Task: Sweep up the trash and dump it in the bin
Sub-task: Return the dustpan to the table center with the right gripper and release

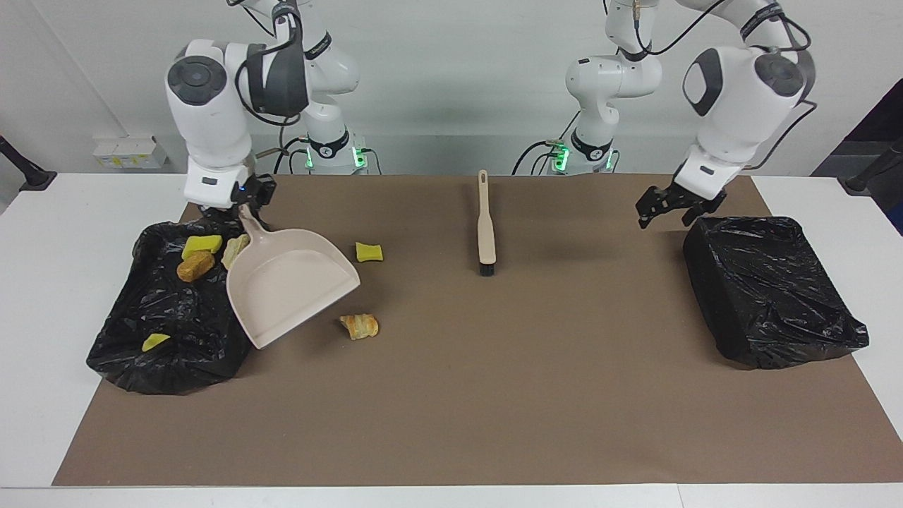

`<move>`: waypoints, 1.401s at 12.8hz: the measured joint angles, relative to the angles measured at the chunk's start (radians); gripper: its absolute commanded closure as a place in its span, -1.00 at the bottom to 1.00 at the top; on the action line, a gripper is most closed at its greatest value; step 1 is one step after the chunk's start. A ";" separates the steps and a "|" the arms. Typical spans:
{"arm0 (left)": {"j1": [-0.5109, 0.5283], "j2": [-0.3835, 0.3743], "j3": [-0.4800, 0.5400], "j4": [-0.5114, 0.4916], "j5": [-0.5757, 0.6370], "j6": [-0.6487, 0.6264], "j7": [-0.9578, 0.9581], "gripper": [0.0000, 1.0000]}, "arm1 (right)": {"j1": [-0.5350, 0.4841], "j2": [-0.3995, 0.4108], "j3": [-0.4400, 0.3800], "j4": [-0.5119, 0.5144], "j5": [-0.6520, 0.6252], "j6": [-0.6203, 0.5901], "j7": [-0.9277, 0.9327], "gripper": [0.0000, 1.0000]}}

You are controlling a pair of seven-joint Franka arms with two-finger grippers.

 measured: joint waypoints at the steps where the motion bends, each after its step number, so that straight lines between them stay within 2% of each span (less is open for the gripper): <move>1: 0.002 0.001 -0.001 0.041 0.013 -0.044 0.003 -1.00 | 0.036 0.017 0.000 0.000 0.025 0.003 0.111 1.00; 4: 0.003 0.007 -0.006 0.158 0.053 -0.142 0.004 -1.00 | 0.164 0.085 0.003 0.018 0.110 0.024 0.458 1.00; 8: 0.003 0.008 -0.008 0.287 0.056 -0.226 0.004 -1.00 | 0.290 0.181 0.004 0.089 0.215 0.091 0.734 1.00; 11: 0.003 0.010 -0.012 0.295 0.056 -0.239 0.004 -1.00 | 0.375 0.281 0.004 0.171 0.256 0.142 0.881 1.00; 15: 0.003 0.012 -0.011 0.295 0.056 -0.255 0.005 -1.00 | 0.458 0.478 0.003 0.360 0.257 0.185 1.003 1.00; 16: 0.003 0.012 -0.011 0.295 0.056 -0.256 0.005 -1.00 | 0.465 0.513 0.003 0.394 0.257 0.193 1.006 0.05; 17: 0.003 0.012 -0.011 0.295 0.056 -0.257 0.005 -1.00 | 0.467 0.536 0.003 0.418 0.257 0.201 1.007 -0.99; 18: 0.003 0.012 -0.011 0.295 0.056 -0.257 0.006 -1.00 | 0.468 0.542 0.003 0.426 0.257 0.204 1.007 -1.00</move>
